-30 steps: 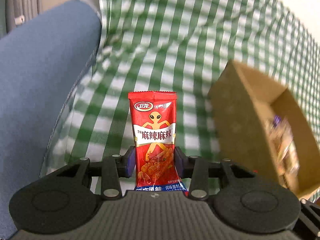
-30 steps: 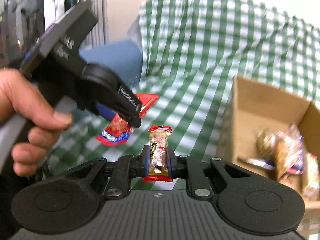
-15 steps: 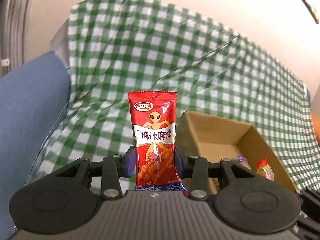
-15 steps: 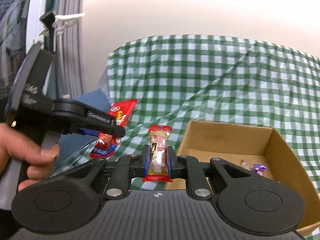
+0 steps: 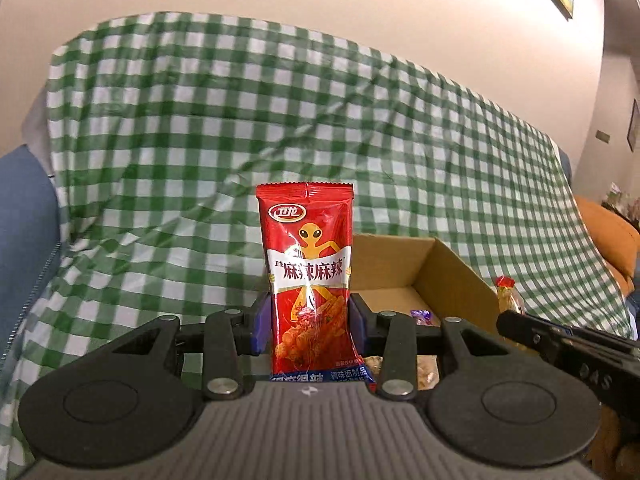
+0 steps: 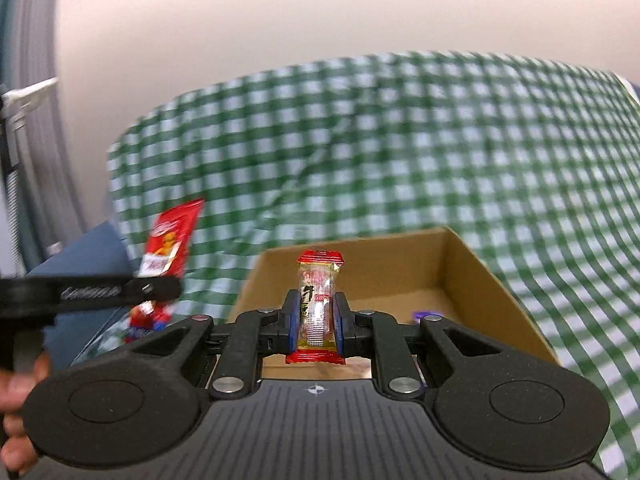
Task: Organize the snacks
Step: 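Carry the red packet and small red bar over the box with both grippers, then open both grippers to drop the red packet and small bar into the box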
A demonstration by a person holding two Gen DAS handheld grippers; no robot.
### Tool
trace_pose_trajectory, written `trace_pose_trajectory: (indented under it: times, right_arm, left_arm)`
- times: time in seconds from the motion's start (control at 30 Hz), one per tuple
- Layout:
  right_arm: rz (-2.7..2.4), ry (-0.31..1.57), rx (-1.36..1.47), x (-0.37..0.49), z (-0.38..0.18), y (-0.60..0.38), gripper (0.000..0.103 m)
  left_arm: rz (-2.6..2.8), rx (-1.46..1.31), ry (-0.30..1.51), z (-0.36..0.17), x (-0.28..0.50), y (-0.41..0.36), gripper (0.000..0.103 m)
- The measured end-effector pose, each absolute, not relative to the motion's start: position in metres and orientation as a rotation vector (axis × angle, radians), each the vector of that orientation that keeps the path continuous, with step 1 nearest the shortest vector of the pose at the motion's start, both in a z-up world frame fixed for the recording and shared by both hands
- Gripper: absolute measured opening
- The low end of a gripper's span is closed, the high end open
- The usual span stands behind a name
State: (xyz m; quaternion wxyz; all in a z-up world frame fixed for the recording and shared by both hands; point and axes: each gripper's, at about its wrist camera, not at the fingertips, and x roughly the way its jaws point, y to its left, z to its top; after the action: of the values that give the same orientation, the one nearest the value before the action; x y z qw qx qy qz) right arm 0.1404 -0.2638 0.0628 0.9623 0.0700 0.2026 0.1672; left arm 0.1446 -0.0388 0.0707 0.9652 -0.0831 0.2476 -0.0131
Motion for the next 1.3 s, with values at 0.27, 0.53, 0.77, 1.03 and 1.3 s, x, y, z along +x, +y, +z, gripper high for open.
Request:
trace_pose_trajectory:
  times: [0.27, 0.53, 0.77, 1.03, 1.3]
  right_arm:
    - [0.242, 0.452, 0.184, 0.154, 0.05, -0.29, 0.017]
    - [0.224, 0.441, 0.183, 0.151, 0.049, -0.292, 0.017]
    - [0.194, 0.395, 0.176, 0.142, 0.053, -0.292, 0.017]
    - [0.127, 0.433, 0.181, 0.154, 0.046, -0.297, 0.067]
    - [0.107, 0.445, 0.221, 0.15, 0.047, -0.305, 0.102]
  left_arm:
    - [-0.083, -0.154, 0.508, 0.064, 0.153, -0.06, 0.044]
    - [-0.124, -0.118, 0.464, 0.065, 0.151, -0.08, 0.044]
    - [-0.153, -0.116, 0.398, 0.066, 0.152, -0.101, 0.044]
    - [-0.172, -0.1, 0.372, 0.07, 0.15, -0.104, 0.087]
    - [-0.069, -0.02, 0.319, 0.076, 0.113, -0.093, 0.102]
